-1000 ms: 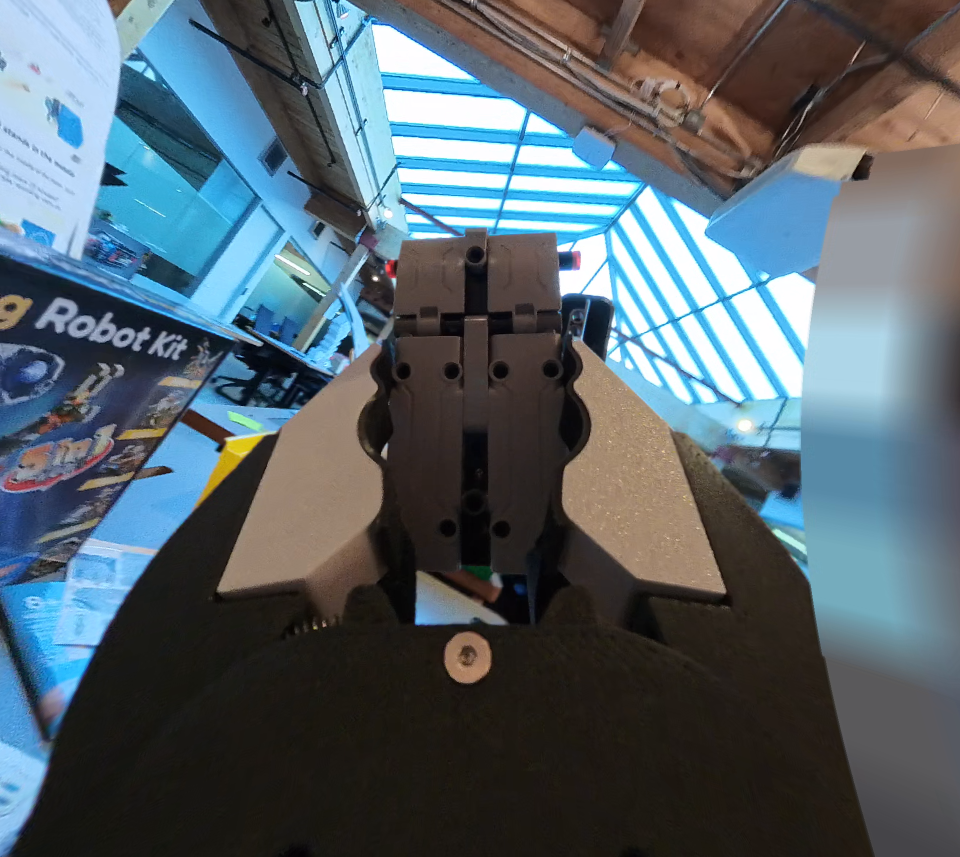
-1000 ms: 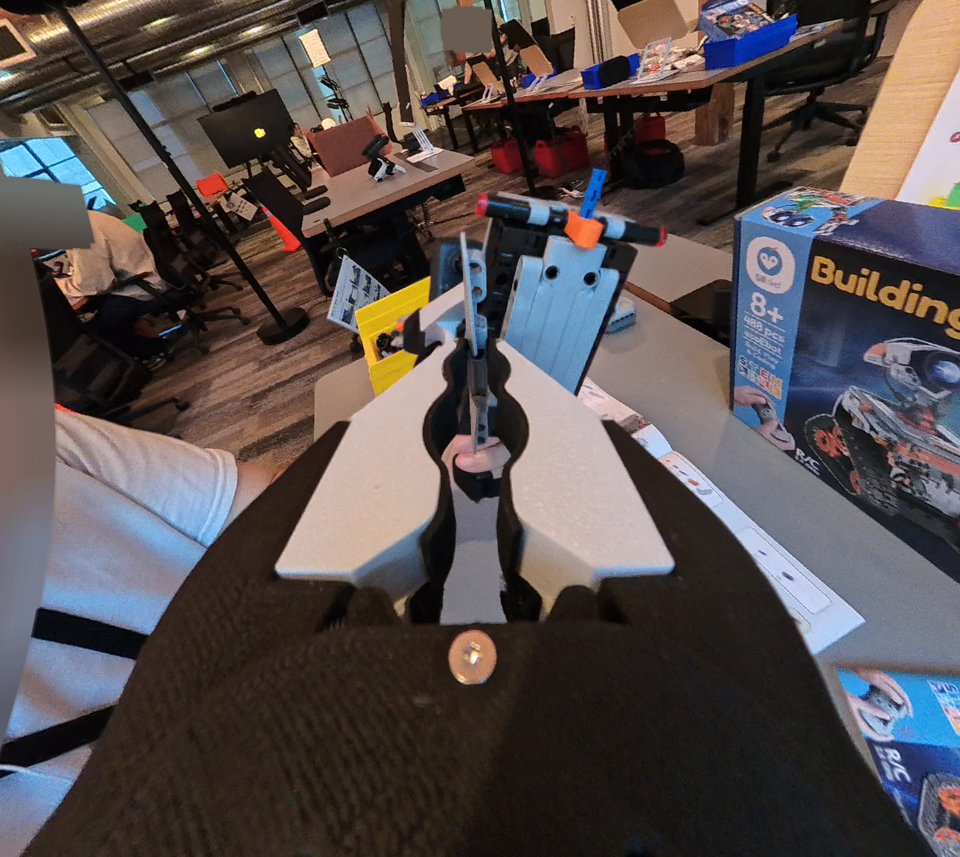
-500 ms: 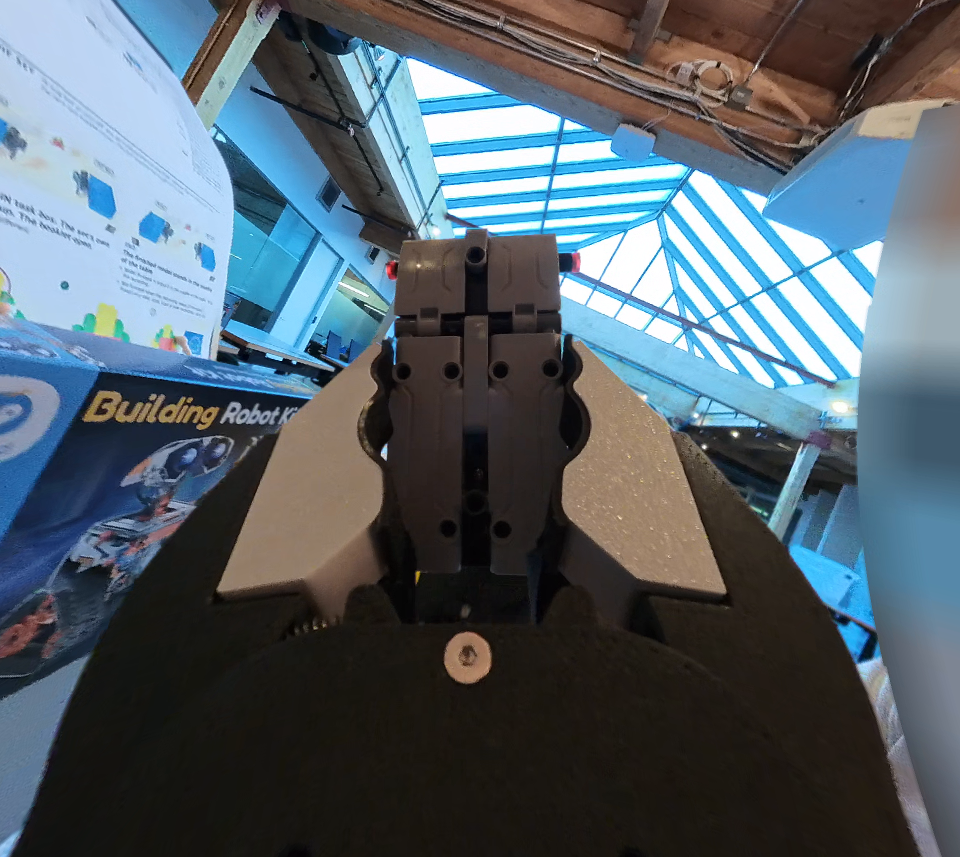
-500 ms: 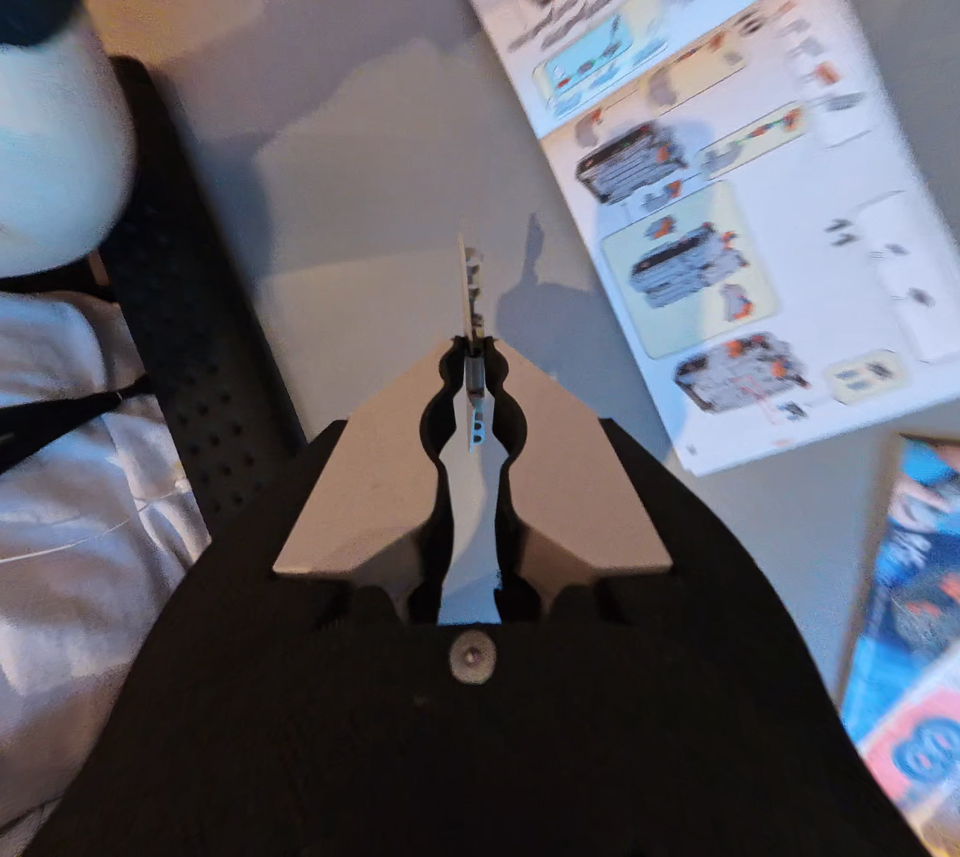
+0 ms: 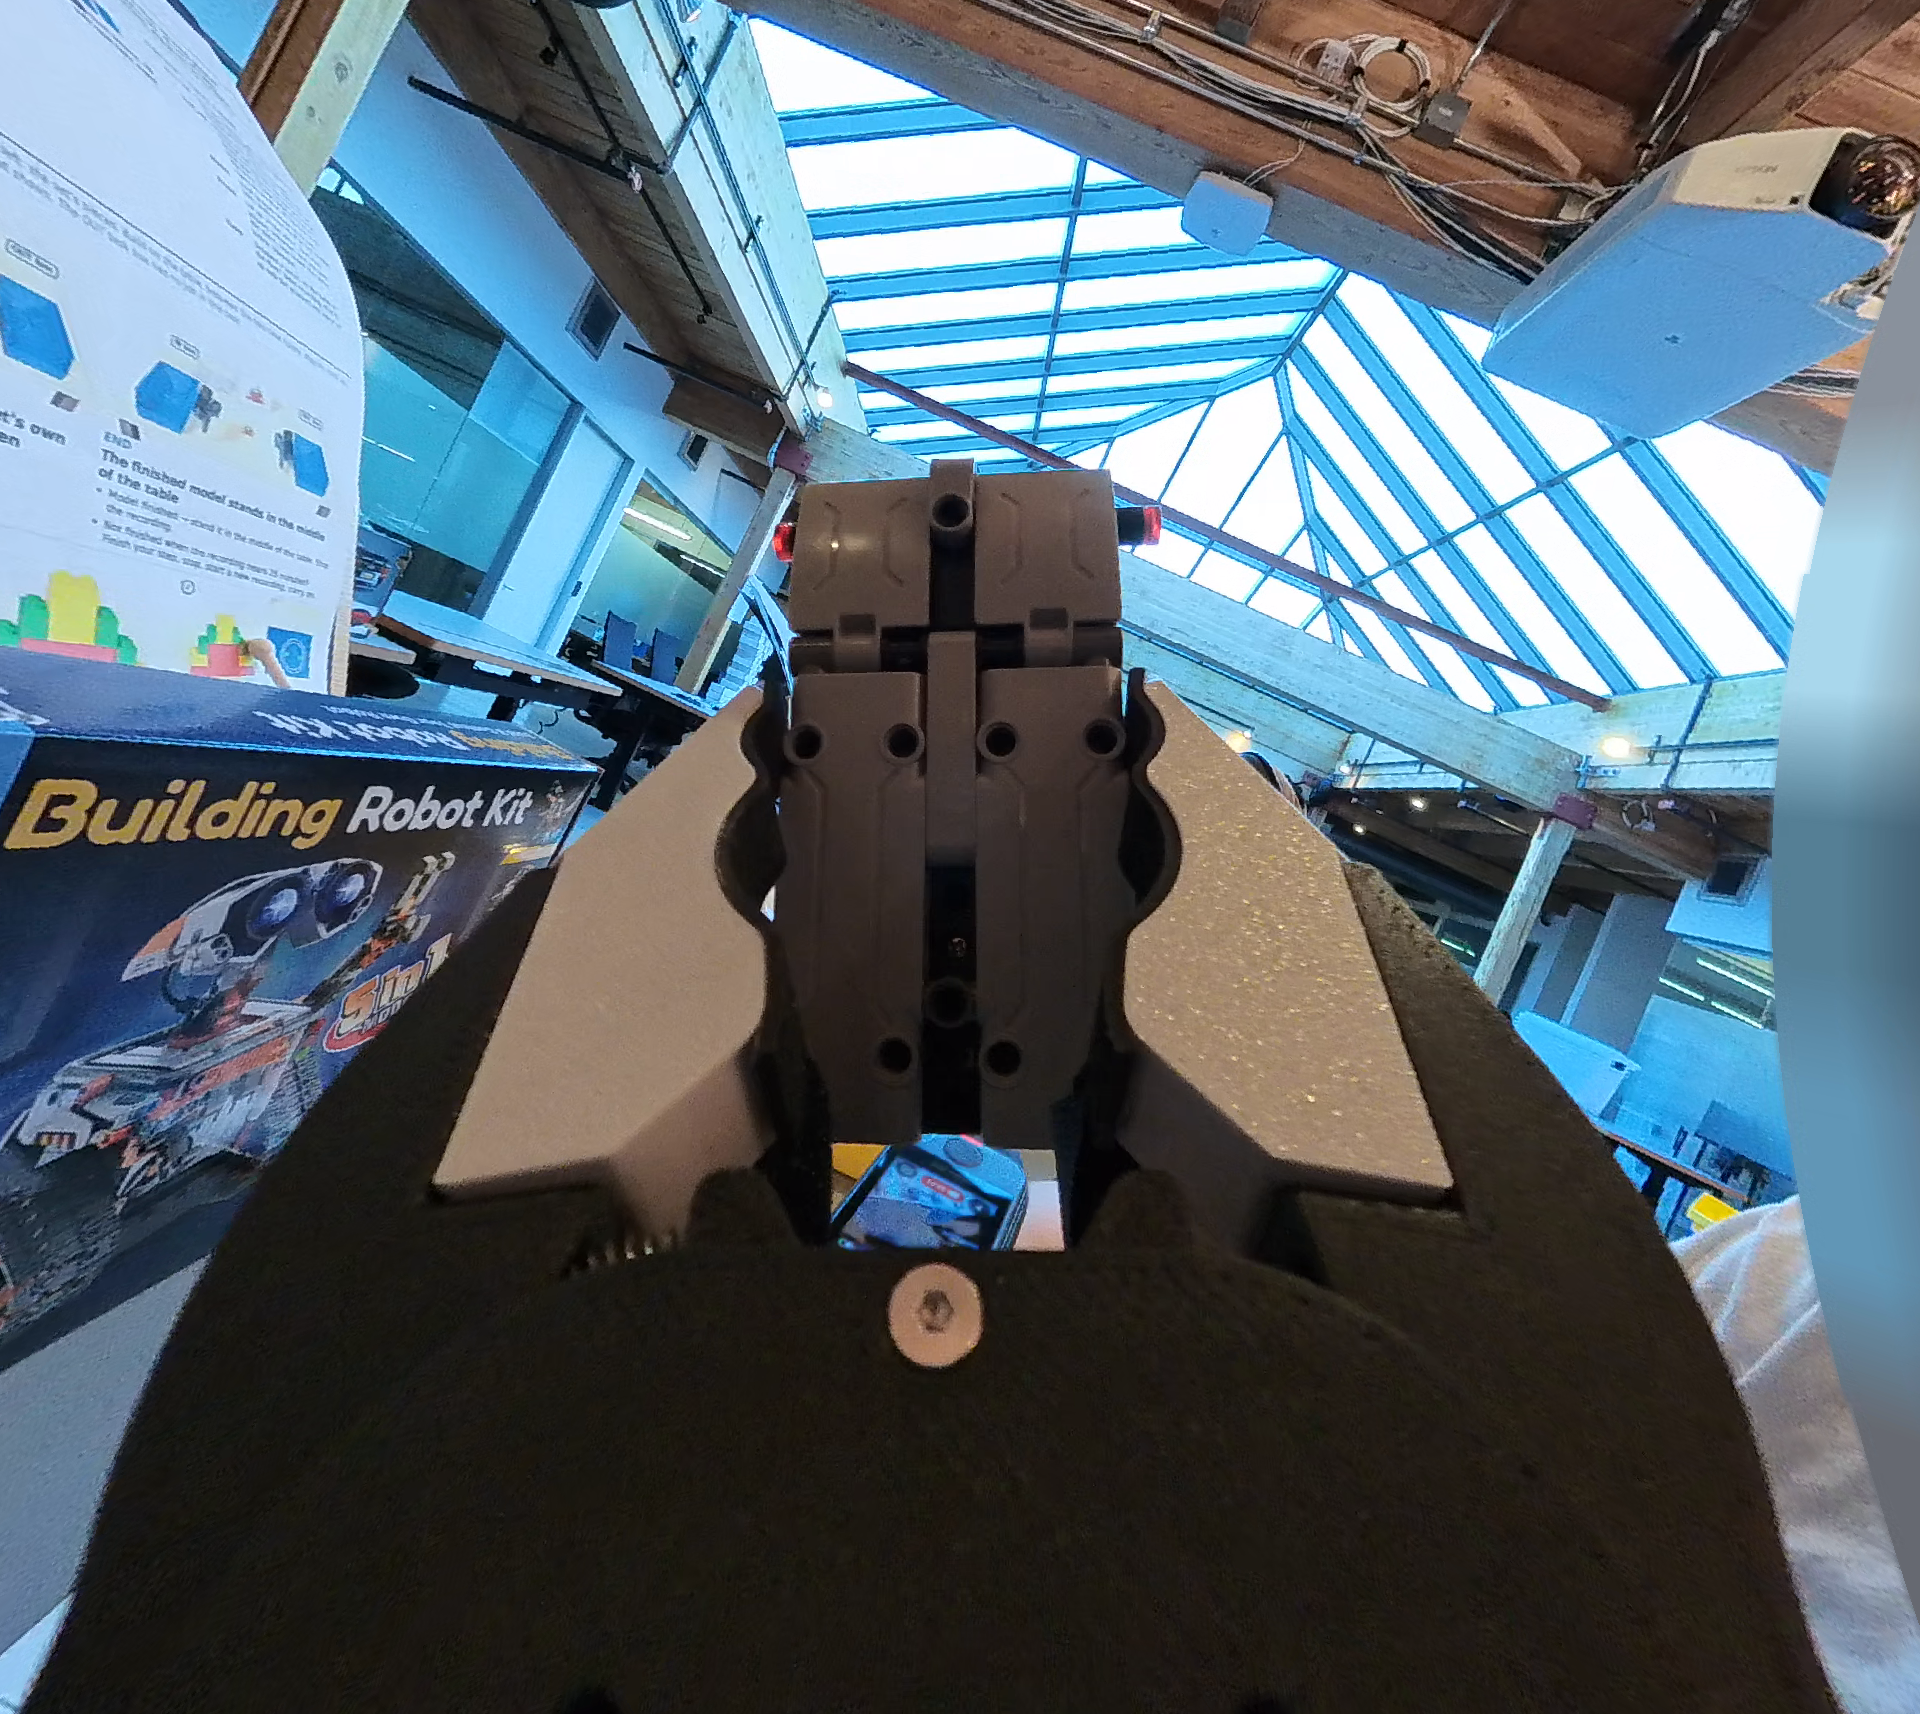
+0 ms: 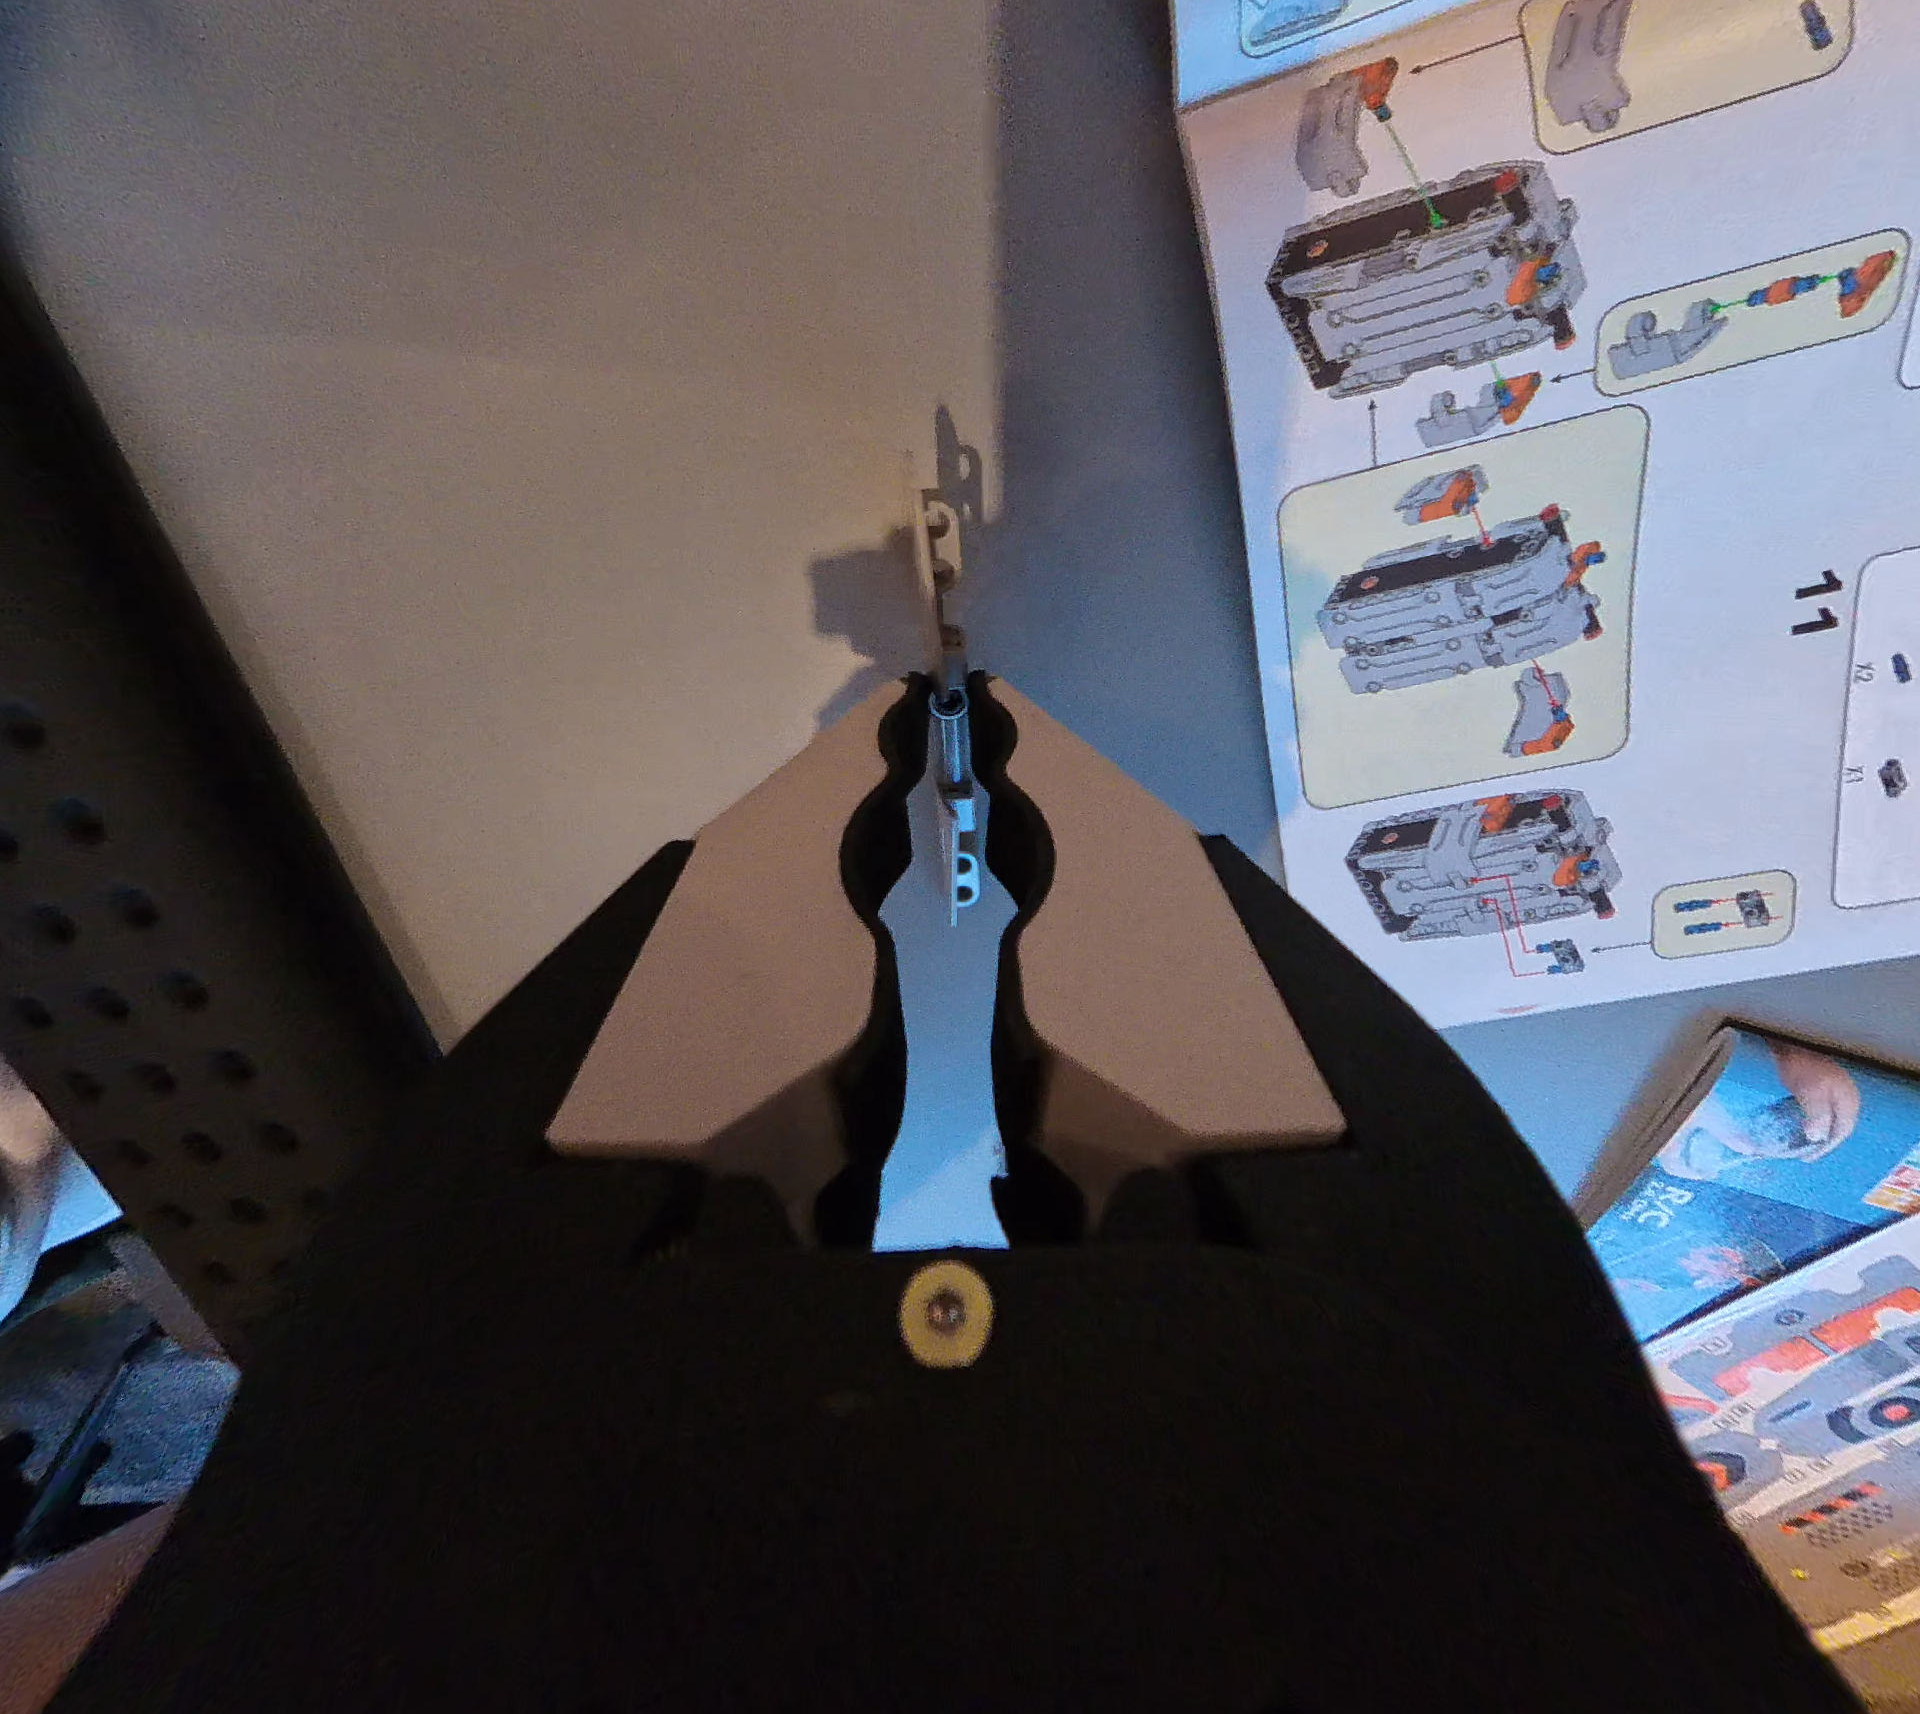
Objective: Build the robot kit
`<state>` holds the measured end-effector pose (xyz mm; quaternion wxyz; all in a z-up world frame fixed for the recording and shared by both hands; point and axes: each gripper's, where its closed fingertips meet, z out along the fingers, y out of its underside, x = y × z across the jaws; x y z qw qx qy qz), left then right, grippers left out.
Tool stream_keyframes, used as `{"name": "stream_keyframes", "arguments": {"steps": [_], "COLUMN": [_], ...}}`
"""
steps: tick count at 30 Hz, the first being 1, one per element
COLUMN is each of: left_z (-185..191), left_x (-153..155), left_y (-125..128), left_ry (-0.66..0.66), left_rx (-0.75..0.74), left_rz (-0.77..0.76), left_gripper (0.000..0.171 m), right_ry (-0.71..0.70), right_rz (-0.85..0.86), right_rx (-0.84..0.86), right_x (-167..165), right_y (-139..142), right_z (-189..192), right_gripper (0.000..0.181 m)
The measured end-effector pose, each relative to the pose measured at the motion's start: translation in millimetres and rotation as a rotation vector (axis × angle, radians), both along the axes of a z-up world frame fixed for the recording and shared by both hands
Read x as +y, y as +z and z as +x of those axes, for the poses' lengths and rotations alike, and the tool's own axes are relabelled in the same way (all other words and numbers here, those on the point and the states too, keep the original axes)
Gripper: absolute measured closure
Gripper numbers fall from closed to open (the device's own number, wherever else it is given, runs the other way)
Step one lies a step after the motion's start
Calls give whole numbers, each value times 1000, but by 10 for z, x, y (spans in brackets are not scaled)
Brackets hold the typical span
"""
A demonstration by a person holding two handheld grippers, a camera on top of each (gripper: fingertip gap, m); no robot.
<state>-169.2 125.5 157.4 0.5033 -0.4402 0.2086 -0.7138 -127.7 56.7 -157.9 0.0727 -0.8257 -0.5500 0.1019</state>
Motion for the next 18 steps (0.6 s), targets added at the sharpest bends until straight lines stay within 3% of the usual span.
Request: {"name": "stream_keyframes", "arguments": {"steps": [18], "left_z": [-46], "left_x": [9], "left_y": [32], "left_ry": [4], "left_rx": [-21], "left_rz": [-4], "left_gripper": [108], "right_ry": [0], "right_rz": [-29], "right_rx": [-14], "right_x": [-39], "right_y": [-51], "right_z": [22], "right_gripper": [175]}}
